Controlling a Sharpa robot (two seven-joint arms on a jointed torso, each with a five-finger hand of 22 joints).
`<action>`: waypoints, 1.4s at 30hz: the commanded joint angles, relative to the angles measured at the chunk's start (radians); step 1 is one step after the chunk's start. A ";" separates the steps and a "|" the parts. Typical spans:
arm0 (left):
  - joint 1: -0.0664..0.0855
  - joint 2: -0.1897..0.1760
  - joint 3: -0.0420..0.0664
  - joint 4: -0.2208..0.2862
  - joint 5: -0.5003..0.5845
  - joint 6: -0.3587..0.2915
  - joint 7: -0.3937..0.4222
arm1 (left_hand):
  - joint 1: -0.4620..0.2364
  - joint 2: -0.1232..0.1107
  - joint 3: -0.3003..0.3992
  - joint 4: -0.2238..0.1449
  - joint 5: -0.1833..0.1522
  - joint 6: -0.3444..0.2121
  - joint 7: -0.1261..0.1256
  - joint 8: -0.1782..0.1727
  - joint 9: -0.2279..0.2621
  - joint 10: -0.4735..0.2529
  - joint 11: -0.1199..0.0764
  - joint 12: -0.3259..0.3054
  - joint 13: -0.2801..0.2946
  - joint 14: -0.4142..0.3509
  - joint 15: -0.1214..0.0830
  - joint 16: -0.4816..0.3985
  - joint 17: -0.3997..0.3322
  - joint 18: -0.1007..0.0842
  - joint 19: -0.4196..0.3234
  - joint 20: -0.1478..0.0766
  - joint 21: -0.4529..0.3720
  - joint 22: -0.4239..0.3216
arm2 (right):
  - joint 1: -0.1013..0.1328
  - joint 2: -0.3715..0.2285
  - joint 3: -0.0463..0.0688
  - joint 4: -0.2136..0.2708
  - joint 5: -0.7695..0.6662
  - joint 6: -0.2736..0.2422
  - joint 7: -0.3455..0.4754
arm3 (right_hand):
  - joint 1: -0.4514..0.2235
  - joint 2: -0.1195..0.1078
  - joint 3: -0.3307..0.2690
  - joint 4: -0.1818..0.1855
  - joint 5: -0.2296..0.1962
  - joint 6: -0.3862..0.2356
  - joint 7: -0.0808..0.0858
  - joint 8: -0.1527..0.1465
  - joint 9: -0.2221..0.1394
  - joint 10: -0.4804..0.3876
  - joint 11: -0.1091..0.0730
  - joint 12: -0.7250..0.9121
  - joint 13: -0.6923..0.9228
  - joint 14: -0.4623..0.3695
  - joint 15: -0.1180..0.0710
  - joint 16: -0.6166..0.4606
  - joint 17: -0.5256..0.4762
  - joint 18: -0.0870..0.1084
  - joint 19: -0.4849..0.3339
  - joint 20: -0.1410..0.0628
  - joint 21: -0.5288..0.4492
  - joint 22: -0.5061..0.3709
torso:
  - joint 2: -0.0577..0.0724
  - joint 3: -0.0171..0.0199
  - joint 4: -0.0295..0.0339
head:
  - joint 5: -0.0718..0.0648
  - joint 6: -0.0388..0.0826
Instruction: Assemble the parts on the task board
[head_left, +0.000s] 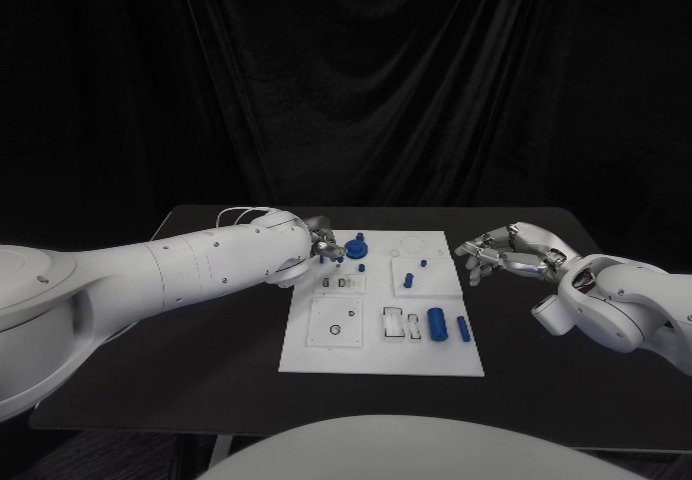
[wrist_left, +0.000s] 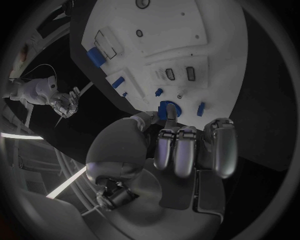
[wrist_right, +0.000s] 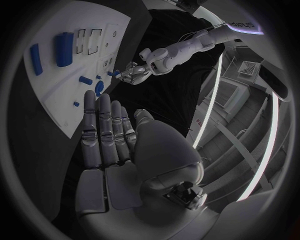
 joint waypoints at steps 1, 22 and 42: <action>-0.002 0.002 0.001 0.002 0.006 -0.063 0.026 | -0.011 -0.001 -0.003 0.010 -0.010 -0.003 -0.006 0.006 0.004 0.102 -0.007 0.003 0.263 0.104 -0.008 0.003 0.263 0.004 -0.007 -0.002 -0.005 0.198 | -0.003 -0.003 0.001 0.003 -0.003 0.006 -0.013 | 0.011 0.000 0.007 -0.001 -0.002 -0.004 0.004 -0.004 -0.002 -0.007 0.002 -0.006 -0.002 -0.009 0.002 -0.004 -0.002 0.007 -0.009 0.002 -0.003 -0.001 | 0.000 0.0008 0.0011 | 0.000 0.000; -0.069 0.009 0.001 -0.008 0.006 -0.104 0.040 | -0.016 0.000 -0.008 0.024 -0.015 -0.005 -0.005 0.005 0.005 0.102 -0.006 0.003 0.263 0.104 -0.008 0.003 0.263 0.004 -0.006 -0.003 -0.006 0.197 | -0.003 -0.013 0.001 0.010 -0.003 0.001 -0.013 | 0.010 -0.001 0.007 -0.001 -0.003 -0.005 0.004 -0.005 -0.002 -0.007 0.002 -0.006 -0.002 -0.009 0.002 -0.005 -0.002 0.007 -0.009 0.002 -0.003 -0.001 | 0.001 0.0005 -0.0018 | 0.005 0.000; -0.084 -0.002 0.001 -0.005 0.006 -0.091 0.030 | -0.023 -0.002 -0.026 0.055 -0.045 -0.002 -0.005 0.005 0.006 0.102 -0.005 0.003 0.263 0.104 -0.008 0.003 0.263 0.006 -0.012 -0.002 -0.017 0.194 | -0.003 -0.011 0.001 0.009 -0.003 0.009 -0.013 | 0.009 -0.004 0.006 0.000 -0.003 -0.004 0.005 -0.005 -0.002 -0.008 0.003 -0.006 -0.002 -0.010 0.003 -0.005 -0.003 0.007 -0.010 0.002 -0.004 -0.002 | 0.002 0.0000 -0.0013 | 0.003 0.000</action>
